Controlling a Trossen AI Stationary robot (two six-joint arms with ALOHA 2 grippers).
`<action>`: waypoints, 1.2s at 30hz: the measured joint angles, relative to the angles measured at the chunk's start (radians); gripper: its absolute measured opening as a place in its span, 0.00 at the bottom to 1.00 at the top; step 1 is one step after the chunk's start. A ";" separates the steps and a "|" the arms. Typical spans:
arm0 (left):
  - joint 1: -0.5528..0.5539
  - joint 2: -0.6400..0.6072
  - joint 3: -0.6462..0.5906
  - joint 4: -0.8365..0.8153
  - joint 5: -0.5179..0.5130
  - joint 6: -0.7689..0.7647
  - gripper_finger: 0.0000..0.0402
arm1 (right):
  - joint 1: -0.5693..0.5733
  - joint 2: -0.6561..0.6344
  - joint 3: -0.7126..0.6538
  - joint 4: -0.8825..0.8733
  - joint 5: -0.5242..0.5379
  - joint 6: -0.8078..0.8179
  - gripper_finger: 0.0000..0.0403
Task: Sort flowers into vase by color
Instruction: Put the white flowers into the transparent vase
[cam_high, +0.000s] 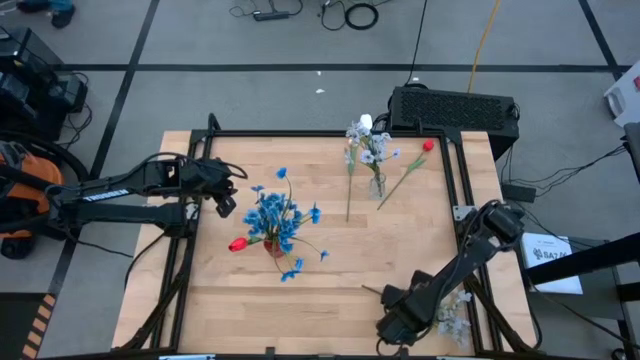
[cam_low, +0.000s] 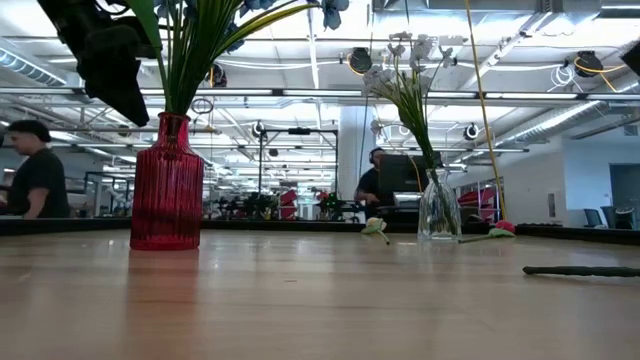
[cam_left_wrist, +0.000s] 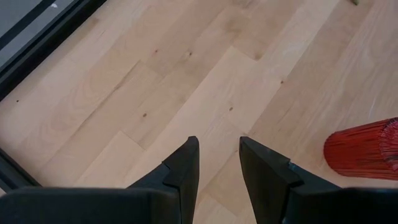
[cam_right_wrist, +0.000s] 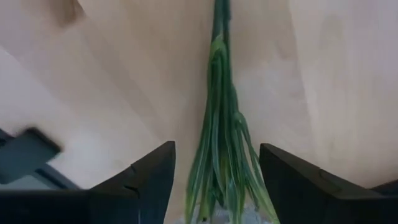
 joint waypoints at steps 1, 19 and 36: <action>0.000 0.000 0.000 0.000 0.000 0.000 0.30 | 0.007 0.007 -0.005 0.003 0.000 -0.013 0.56; 0.001 0.000 0.000 0.073 0.028 -0.022 0.30 | -0.039 0.022 -0.181 0.195 -0.059 -0.593 0.03; 0.001 0.012 0.000 0.113 0.028 -0.023 0.30 | -0.202 0.026 -0.138 -0.004 0.625 -1.524 0.02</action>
